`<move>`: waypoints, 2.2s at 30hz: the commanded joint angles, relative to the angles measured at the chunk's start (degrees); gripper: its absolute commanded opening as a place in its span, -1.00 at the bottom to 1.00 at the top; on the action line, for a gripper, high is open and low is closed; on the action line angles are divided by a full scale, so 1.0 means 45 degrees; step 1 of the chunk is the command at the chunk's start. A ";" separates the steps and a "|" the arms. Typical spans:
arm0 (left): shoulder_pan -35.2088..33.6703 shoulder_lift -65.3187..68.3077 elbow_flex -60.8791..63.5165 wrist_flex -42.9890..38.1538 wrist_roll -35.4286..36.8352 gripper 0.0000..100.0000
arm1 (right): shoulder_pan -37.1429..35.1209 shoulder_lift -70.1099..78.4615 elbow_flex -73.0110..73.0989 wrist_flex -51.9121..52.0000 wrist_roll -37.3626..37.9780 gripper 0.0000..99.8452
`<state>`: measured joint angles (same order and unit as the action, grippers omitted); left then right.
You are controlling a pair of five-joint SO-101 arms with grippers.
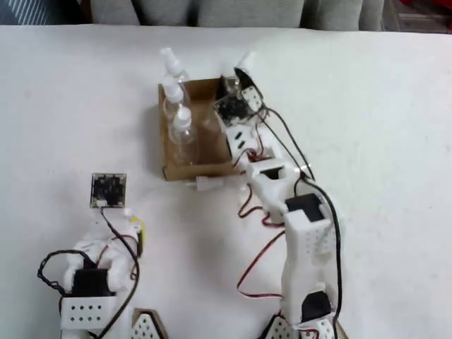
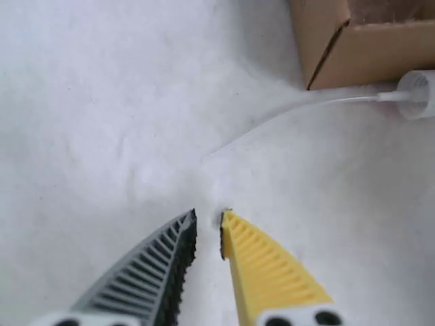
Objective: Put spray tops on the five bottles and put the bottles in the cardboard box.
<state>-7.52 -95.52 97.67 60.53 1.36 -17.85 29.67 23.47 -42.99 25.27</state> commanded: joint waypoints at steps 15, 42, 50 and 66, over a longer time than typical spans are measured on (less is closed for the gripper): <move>0.0107 -0.0127 -0.0059 -0.0469 -0.0176 -0.84 | -0.0049 -0.5245 -0.0215 0.9602 -0.6564 -0.84; 0.0107 -0.0127 -0.0059 -0.0469 -0.0176 -0.84 | -0.0791 -0.3370 -0.3712 1.4974 -0.8361 -0.58; 0.0107 -0.0127 -0.0059 -0.0469 -0.0176 -0.84 | -0.0967 -0.3175 -0.3731 1.4935 -0.8381 -0.28; 0.0107 -0.0127 -0.0059 -0.0469 -0.0176 -0.84 | -0.1104 -0.3331 -0.3692 1.4291 -0.9983 -0.28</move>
<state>-7.52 -95.52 97.67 60.53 1.36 -22.24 16.04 9.58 22.24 -19.03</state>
